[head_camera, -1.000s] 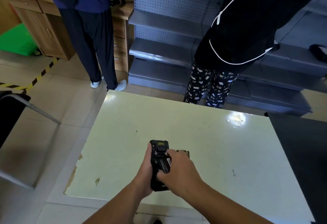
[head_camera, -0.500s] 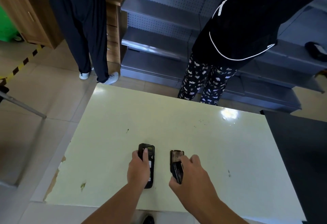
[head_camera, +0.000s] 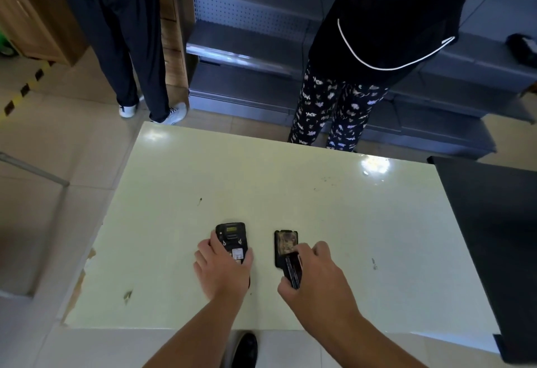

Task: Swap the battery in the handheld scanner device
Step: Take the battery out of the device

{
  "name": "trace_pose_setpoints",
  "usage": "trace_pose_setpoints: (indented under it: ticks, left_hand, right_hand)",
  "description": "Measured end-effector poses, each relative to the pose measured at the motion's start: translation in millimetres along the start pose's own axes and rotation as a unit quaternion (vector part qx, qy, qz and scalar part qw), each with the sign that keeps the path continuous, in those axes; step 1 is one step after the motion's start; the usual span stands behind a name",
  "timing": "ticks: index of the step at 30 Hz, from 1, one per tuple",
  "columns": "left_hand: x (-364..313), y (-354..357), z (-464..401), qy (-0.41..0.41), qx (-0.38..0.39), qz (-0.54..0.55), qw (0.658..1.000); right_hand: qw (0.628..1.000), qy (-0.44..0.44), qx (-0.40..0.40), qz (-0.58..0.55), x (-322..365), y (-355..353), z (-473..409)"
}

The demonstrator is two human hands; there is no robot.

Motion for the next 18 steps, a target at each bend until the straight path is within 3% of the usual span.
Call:
trace_pose_setpoints:
  ticks: [9,16,18]
  left_hand:
    - [13.2,-11.7,25.1,0.012,-0.038,0.025,0.999]
    - [5.3,-34.2,45.7,0.125,-0.065,0.027,0.990]
    - [-7.7,-33.2,42.9,0.177,-0.041,0.020,0.983]
  right_hand:
    - [1.000,0.001,-0.008,0.009,-17.1,-2.3,-8.5]
    - [0.998,0.054,-0.030,0.024,-59.9,-31.4,-17.0]
    - [0.995,0.087,-0.038,0.030,-79.1,-41.2,-20.5]
Point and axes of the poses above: each hand's wrist, its own z-axis away from the middle knuckle, its own y-axis out of the palm, x = y × z, the point moved 1 cm from there along -z, towards the middle knuckle, and after that the axes turned 12 degrees about y, right-handed, at the moved point
